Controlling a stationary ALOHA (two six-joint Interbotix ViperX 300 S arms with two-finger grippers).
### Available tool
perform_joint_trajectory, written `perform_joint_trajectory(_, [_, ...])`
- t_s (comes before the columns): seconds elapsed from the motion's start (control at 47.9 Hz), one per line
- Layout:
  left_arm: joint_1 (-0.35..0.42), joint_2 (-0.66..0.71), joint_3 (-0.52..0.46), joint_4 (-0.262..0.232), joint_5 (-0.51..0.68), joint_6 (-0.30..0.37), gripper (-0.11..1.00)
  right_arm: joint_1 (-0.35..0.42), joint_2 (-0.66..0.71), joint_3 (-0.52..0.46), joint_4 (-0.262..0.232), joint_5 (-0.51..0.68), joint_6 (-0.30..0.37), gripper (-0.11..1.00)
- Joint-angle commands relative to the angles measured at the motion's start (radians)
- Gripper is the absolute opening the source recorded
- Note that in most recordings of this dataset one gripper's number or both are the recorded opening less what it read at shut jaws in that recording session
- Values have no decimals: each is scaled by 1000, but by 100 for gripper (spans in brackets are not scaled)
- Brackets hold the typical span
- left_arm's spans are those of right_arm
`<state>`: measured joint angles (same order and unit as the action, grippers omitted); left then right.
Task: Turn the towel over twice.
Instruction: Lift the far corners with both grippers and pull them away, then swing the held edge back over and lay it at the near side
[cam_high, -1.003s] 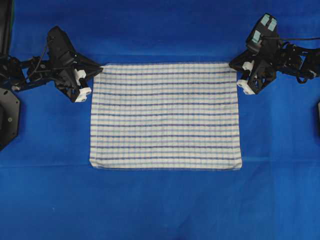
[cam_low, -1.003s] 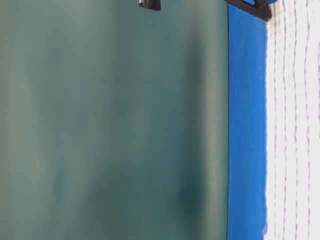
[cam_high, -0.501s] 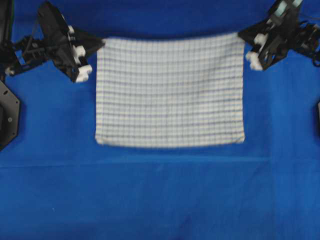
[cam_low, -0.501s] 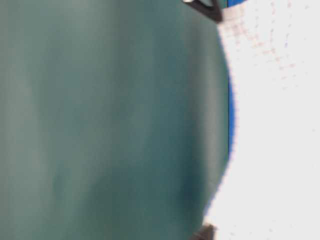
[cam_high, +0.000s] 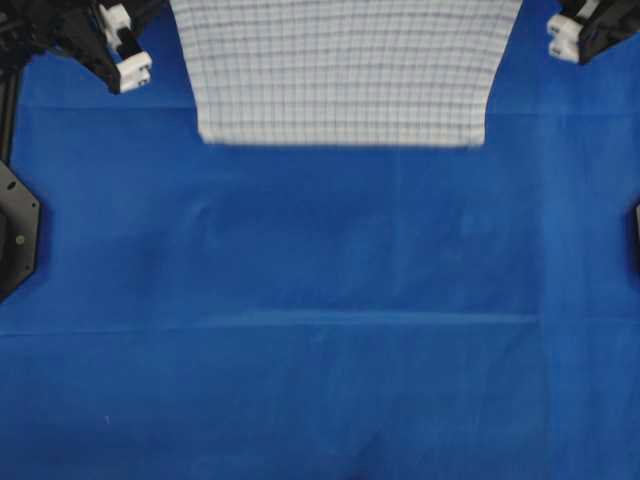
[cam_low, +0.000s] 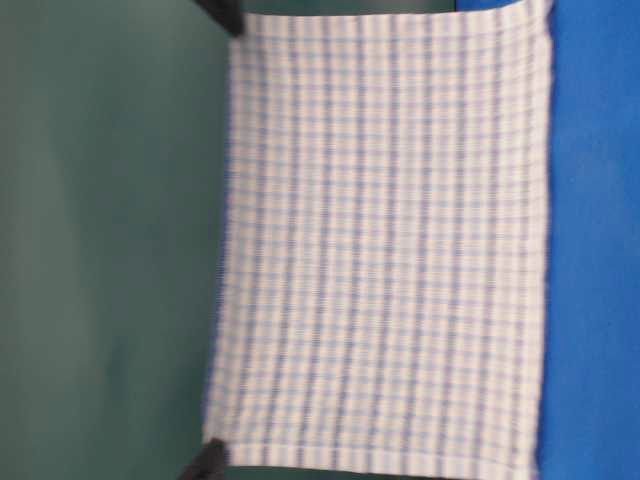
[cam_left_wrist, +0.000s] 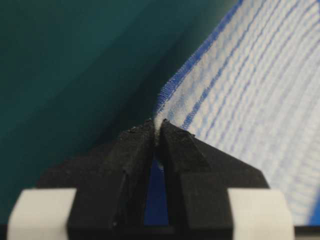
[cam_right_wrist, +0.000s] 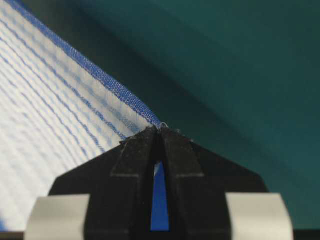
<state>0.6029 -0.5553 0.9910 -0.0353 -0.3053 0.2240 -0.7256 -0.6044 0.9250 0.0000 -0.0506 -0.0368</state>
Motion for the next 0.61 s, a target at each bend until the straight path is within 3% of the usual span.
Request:
perform_joint_trajectory(0.0, [6, -49, -52, 5, 57, 2, 4, -5, -41, -44, 0, 25, -3, 5])
perform_joint_trajectory(0.334, [-3, -140, -54, 5, 133, 0, 4, 12, -126, -57, -3, 66, -3, 5])
perform_joint_trajectory(0.585, [-32, -121, -31, 5, 160, -3, 4, 44, -121, -46, 5, 135, 11, 5])
